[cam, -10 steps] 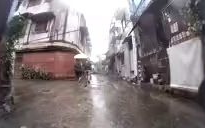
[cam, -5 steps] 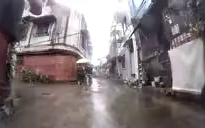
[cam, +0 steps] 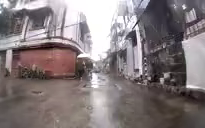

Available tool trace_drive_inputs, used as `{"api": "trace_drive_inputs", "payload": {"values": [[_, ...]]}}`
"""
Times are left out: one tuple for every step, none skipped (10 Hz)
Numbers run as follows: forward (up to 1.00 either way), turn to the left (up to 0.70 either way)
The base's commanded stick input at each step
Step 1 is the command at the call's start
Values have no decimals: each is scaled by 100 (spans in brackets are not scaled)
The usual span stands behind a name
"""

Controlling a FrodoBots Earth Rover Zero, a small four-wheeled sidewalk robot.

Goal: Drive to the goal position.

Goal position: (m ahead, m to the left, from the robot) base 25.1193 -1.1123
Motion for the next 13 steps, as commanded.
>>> {"api": "trace_drive_inputs", "payload": {"values": [[99,-39],[99,-24],[99,0],[99,0],[99,0],[99,0],[99,0],[99,0],[99,0],[99,0],[99,0],[99,0],[99,0]]}}
